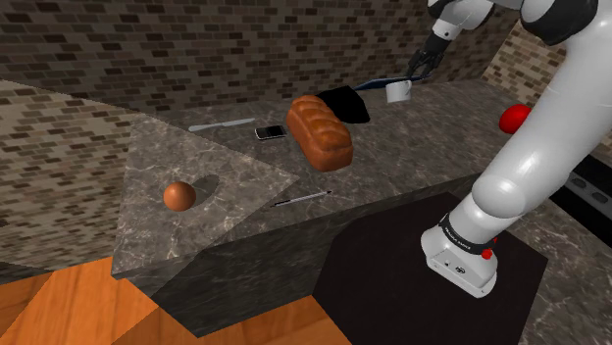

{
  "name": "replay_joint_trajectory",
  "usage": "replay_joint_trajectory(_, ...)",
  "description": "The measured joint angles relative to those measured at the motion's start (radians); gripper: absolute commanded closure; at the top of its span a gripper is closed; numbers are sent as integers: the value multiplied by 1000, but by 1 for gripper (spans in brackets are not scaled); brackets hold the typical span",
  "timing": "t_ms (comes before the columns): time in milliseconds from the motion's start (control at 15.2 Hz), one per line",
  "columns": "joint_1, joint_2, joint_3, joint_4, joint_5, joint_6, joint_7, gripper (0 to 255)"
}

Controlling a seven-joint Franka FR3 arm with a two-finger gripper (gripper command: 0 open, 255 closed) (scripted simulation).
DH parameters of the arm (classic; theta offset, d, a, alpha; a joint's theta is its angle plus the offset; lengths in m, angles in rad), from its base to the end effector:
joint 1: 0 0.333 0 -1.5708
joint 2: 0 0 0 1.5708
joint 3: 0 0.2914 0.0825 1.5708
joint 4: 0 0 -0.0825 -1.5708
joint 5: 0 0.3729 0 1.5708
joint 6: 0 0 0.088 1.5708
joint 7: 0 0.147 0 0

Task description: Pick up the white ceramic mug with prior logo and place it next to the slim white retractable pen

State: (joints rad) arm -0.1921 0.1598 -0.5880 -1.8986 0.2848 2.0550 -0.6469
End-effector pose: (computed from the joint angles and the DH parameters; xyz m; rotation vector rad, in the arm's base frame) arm 0.4378 -0.3878 0.3747 -3.0039 0.3865 -0.1965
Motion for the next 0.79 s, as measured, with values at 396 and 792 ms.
replay_joint_trajectory(396,-5,43,10,-25,37,57,-25,0)
replay_joint_trajectory(792,-5,50,11,-30,42,68,-28,0)
